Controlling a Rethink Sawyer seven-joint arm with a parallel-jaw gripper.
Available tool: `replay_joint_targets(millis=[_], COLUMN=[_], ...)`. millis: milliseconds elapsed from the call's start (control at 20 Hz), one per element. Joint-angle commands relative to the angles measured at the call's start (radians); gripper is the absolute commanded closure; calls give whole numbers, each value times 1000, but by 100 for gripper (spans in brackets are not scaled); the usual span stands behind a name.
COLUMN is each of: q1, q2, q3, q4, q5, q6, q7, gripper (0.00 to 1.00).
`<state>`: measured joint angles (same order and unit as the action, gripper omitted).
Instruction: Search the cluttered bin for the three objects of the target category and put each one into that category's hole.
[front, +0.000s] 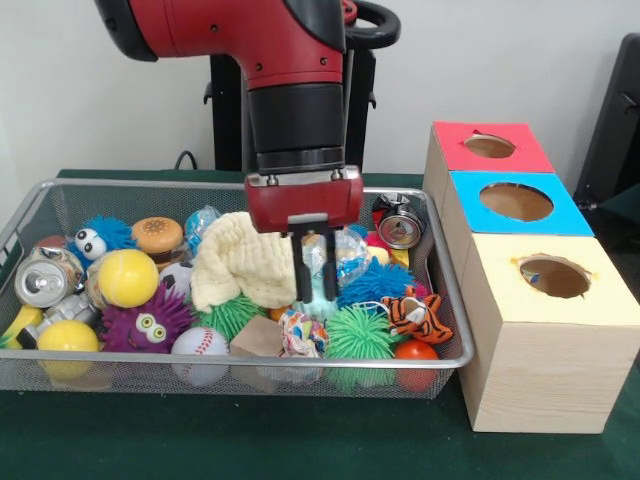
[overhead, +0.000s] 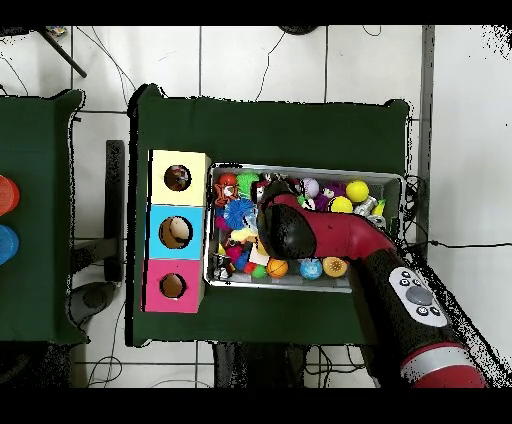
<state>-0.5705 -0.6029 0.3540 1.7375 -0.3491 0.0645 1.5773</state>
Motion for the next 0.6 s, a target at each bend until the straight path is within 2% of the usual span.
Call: replay_joint_targets(millis=[50,400,600], q1=[23,47,40], q2=[35,45,40], q3=[25,-14,-28], q4=[-67,-92,-76], q5=[4,30,33], q6=[4,74,62], q7=[112,112,128], gripper=[0,0,0])
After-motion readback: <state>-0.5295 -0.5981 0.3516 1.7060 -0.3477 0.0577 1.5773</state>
